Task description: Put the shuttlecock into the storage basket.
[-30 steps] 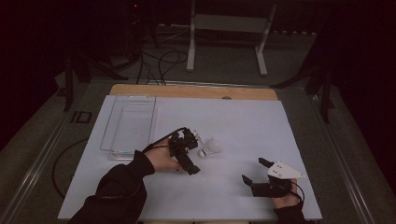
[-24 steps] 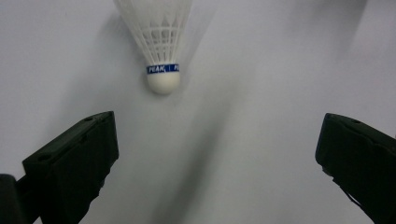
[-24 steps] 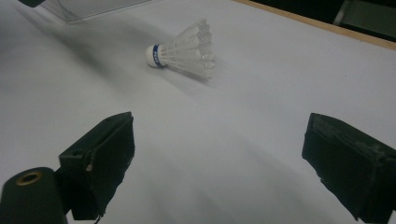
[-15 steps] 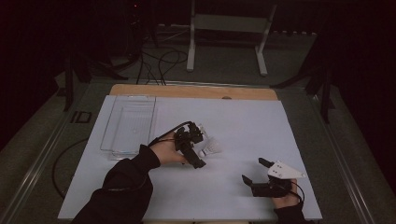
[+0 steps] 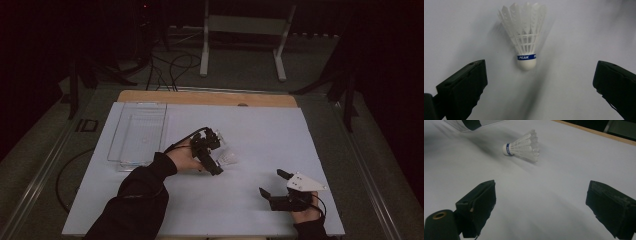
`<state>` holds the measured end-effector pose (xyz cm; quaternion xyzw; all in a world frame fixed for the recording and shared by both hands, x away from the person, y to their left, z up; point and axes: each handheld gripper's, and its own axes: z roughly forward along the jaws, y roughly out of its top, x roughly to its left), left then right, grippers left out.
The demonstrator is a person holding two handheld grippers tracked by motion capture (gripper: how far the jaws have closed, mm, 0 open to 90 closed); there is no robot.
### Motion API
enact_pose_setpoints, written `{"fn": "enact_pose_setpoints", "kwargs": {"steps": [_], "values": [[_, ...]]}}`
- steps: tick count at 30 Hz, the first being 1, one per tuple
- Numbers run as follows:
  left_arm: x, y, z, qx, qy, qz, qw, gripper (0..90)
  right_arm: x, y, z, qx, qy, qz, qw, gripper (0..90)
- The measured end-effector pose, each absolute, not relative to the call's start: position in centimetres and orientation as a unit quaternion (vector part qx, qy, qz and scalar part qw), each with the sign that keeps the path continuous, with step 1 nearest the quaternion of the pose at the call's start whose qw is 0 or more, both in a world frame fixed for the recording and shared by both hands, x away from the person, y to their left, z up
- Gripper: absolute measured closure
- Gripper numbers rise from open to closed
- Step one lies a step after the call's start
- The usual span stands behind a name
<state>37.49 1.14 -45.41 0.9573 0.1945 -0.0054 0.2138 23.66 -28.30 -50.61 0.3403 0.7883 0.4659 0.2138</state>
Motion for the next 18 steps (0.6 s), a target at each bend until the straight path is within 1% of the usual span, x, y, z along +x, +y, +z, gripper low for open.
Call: {"fn": "enact_pose_setpoints", "kwargs": {"steps": [11, 13, 14, 15, 16, 18], "values": [[38.5, 0.8, -47.2, 0.958, 0.208, -0.008, 0.199, 3.5, 23.7, -28.4, -50.5, 0.338, 0.790, 0.465, 0.214, 9.1], [38.5, 0.8, -47.4, 0.959, 0.204, -0.010, 0.197, 6.8, 23.7, -28.4, -50.5, 0.337, 0.790, 0.466, 0.215, 9.1], [38.5, 0.8, -47.4, 0.959, 0.204, -0.010, 0.197, 10.7, 23.7, -28.4, -50.5, 0.337, 0.790, 0.466, 0.215, 9.1], [38.5, 0.8, -47.5, 0.958, 0.203, -0.017, 0.201, 10.7, 23.7, -28.4, -50.5, 0.337, 0.790, 0.465, 0.214, 9.1], [38.5, 0.8, -47.5, 0.958, 0.203, -0.017, 0.201, 16.0, 23.7, -28.4, -50.5, 0.337, 0.790, 0.465, 0.214, 9.1], [38.7, 0.7, -47.7, 0.961, 0.198, -0.017, 0.193, 20.4, 23.7, -28.4, -50.5, 0.338, 0.790, 0.465, 0.214, 9.1]]}}
